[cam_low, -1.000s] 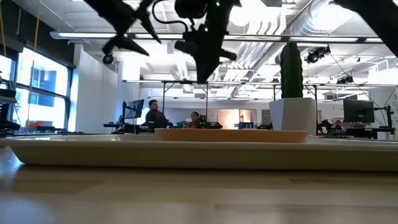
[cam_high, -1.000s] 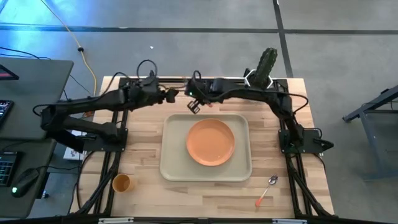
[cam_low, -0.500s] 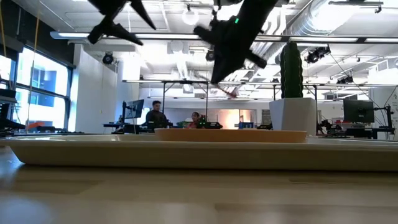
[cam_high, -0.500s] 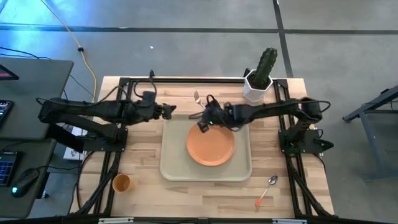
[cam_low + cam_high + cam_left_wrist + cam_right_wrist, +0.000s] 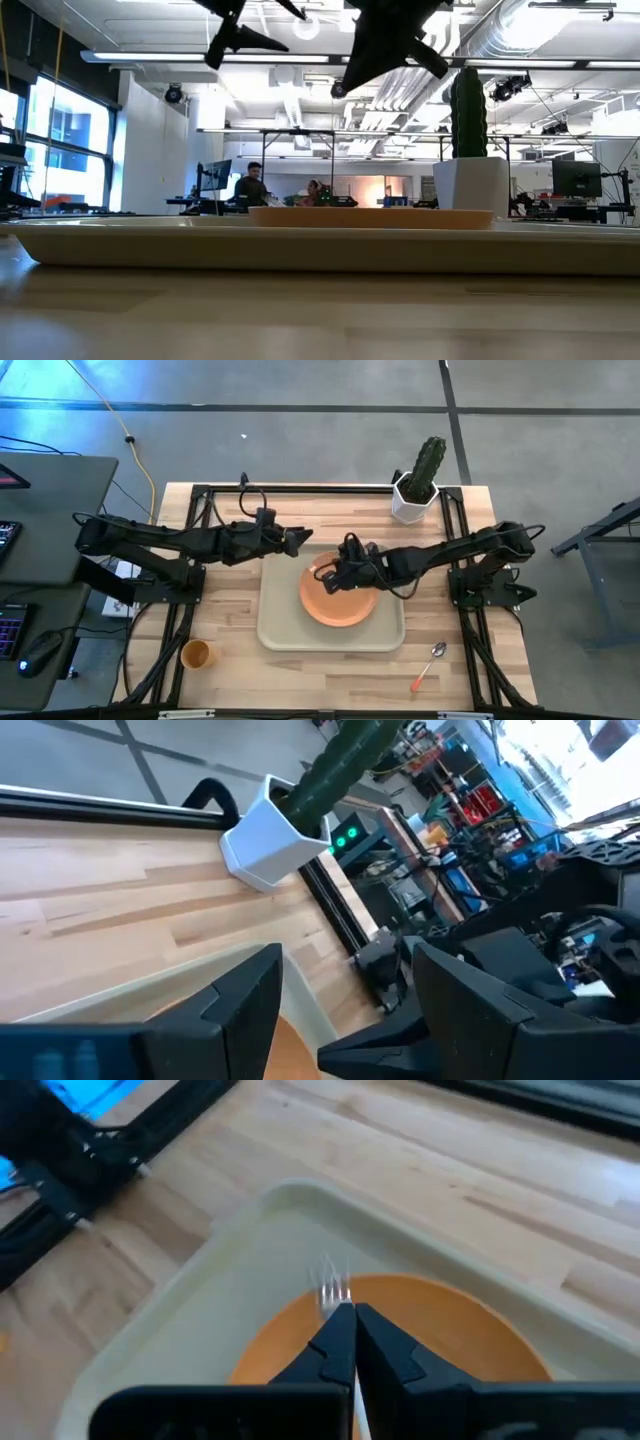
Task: Pick and place plate/cup/fork/spoon on tray
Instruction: Put the orange fork on the light brown serving tray to the left of the orange plate
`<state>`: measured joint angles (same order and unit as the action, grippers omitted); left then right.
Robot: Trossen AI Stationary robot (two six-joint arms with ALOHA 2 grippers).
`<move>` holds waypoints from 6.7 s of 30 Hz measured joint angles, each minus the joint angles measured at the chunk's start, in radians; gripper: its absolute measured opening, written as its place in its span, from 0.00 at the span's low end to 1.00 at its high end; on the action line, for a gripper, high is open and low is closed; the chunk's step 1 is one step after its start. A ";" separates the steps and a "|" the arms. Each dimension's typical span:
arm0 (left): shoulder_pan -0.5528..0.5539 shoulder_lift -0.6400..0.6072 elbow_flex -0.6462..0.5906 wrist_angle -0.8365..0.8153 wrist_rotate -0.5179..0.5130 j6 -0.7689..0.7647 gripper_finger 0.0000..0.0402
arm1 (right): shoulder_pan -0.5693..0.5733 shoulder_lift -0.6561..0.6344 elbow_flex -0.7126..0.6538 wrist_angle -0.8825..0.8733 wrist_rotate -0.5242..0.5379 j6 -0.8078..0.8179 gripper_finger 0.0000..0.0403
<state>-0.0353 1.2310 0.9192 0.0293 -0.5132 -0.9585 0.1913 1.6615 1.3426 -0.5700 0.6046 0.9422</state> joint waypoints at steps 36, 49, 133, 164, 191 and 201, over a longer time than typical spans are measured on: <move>0.120 0.016 0.000 -0.272 0.139 0.044 0.53 | -0.118 0.412 0.005 0.037 -0.427 -0.550 0.23; 0.142 0.007 0.000 -0.277 0.175 0.045 0.53 | -0.145 0.272 -0.009 -0.037 -0.377 -0.445 0.00; 0.232 -0.030 0.001 0.370 0.311 0.503 0.53 | -0.116 -0.034 -0.001 0.074 0.307 -0.428 0.00; 0.307 0.144 0.000 0.441 0.260 0.786 0.03 | -0.168 -0.034 0.001 0.264 0.271 -0.675 0.00; 0.575 0.116 0.001 -0.258 0.907 0.612 0.00 | -0.314 -0.098 0.001 -0.156 -0.239 -0.419 0.33; 0.468 0.116 -0.212 -0.350 0.941 0.520 0.00 | -0.238 -0.125 -0.154 -0.342 -0.440 -0.219 0.36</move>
<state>0.4324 1.3472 0.7072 -0.3210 0.4279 -0.4387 -0.0468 1.5362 1.1883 -0.9124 0.1643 0.7236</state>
